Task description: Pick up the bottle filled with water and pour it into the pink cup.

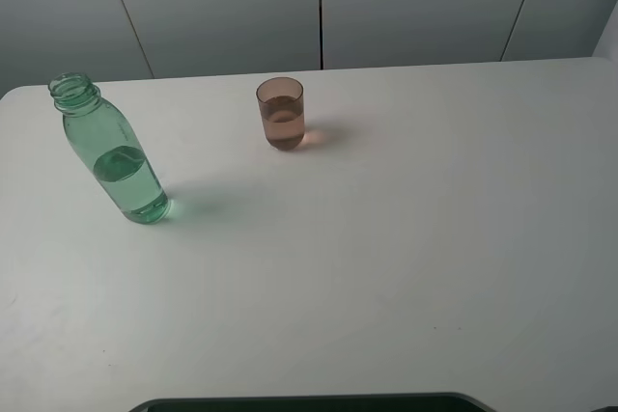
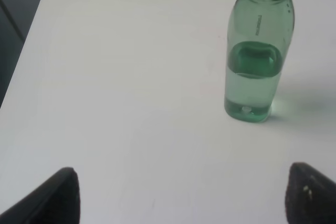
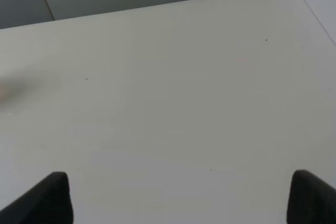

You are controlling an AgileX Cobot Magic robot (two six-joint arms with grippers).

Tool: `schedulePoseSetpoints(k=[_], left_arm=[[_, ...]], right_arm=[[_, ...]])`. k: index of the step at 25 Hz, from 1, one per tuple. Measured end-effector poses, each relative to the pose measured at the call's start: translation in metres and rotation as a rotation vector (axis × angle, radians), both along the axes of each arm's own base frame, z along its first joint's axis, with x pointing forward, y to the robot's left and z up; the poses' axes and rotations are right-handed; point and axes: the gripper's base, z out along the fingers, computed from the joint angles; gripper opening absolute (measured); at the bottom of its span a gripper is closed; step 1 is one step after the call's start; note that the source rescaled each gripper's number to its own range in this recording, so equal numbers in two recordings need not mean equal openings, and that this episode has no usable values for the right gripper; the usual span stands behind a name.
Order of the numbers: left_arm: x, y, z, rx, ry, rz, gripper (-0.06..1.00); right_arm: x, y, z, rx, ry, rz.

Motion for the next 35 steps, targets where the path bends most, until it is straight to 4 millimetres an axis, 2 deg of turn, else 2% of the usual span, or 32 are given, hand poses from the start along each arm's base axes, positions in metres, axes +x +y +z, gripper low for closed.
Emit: schedulePoseSetpoints(k=[7, 35], left_arm=[[0.0067, 0.0013, -0.0050, -0.021, -0.020, 0.032, 0.99], [0.0068, 0.0017, -0.0050, -0.025, -0.020, 0.041, 0.99]], right_arm=[[0.0000, 0.0000, 0.0000, 0.000, 0.000, 0.000], [0.0000, 0.0000, 0.0000, 0.000, 0.000, 0.000]])
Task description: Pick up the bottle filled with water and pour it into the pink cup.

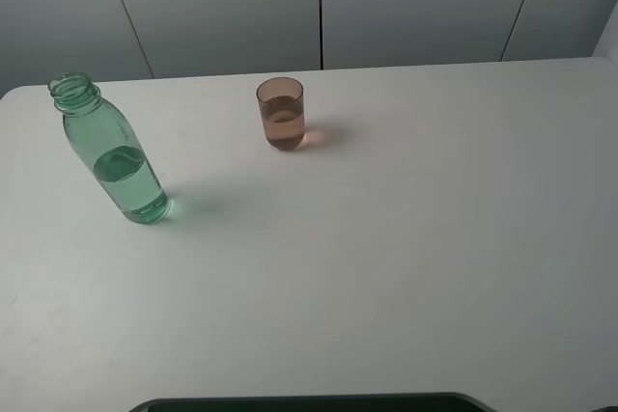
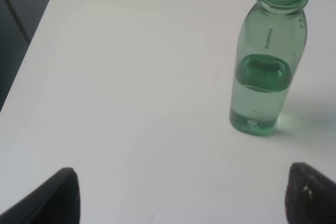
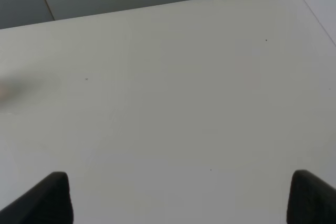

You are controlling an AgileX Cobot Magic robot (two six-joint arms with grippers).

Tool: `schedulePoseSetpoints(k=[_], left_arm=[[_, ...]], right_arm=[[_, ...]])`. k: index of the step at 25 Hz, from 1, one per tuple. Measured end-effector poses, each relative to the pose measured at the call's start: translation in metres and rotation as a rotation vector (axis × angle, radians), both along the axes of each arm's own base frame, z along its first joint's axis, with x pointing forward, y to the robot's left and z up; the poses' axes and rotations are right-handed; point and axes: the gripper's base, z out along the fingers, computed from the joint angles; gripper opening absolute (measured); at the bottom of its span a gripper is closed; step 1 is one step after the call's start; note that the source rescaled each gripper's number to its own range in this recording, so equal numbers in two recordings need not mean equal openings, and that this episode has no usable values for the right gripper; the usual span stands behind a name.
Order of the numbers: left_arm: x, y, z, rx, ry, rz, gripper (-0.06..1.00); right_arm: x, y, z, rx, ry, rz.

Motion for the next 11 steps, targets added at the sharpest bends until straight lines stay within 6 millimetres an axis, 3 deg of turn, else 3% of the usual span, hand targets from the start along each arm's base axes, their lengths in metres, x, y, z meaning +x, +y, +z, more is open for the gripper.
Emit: schedulePoseSetpoints(k=[11], left_arm=[[0.0000, 0.0000, 0.0000, 0.000, 0.000, 0.000, 0.99]], right_arm=[[0.0000, 0.0000, 0.0000, 0.000, 0.000, 0.000]])
